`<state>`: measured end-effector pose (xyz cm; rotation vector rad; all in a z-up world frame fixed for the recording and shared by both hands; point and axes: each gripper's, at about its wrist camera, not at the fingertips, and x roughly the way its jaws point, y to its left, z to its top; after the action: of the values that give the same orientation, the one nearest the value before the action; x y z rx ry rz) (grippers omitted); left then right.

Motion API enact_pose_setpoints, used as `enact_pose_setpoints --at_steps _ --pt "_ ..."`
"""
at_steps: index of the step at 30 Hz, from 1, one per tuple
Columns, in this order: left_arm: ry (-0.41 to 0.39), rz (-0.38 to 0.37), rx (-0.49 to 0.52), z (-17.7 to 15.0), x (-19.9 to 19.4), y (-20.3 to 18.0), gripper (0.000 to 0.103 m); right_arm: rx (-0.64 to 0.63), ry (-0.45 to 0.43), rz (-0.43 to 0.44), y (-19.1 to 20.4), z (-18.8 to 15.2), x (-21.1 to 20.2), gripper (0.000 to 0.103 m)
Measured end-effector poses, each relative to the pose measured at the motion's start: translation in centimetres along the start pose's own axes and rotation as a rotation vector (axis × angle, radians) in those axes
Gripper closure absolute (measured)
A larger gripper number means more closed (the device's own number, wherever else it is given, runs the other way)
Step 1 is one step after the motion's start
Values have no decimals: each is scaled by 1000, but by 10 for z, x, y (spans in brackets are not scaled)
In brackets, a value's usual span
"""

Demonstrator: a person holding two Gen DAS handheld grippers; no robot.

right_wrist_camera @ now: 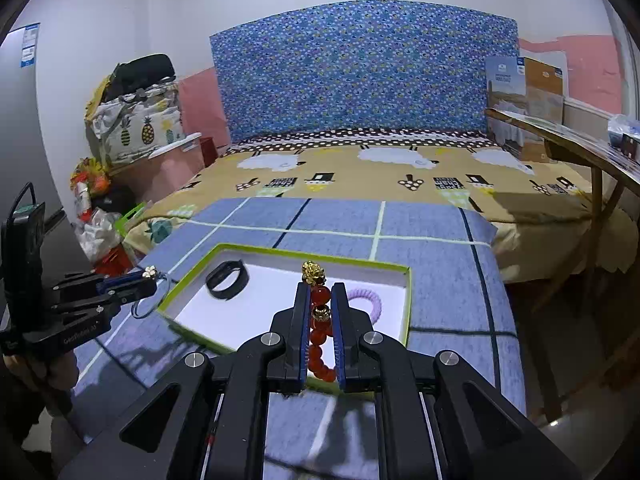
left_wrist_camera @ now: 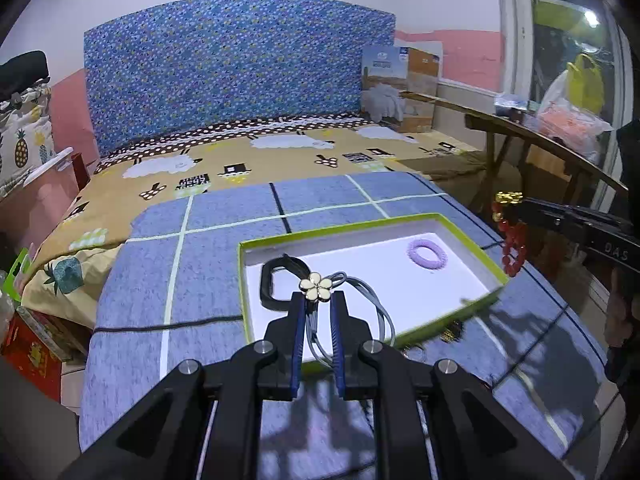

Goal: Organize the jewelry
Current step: 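Lower both held items into the green box and open both grippers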

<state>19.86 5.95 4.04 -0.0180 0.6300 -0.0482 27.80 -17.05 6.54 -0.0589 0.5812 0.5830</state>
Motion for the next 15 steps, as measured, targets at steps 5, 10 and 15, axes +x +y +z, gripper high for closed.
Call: enact_pose_setpoints --at_steps 5,10,15 --pt "29 27 5 7 27 7 90 10 45 -13 -13 0 28 93" --pt "59 39 8 4 46 10 90 32 111 -29 -24 -13 52 93" --pt "106 41 3 -4 62 13 90 42 173 -43 -32 -27 68 93"
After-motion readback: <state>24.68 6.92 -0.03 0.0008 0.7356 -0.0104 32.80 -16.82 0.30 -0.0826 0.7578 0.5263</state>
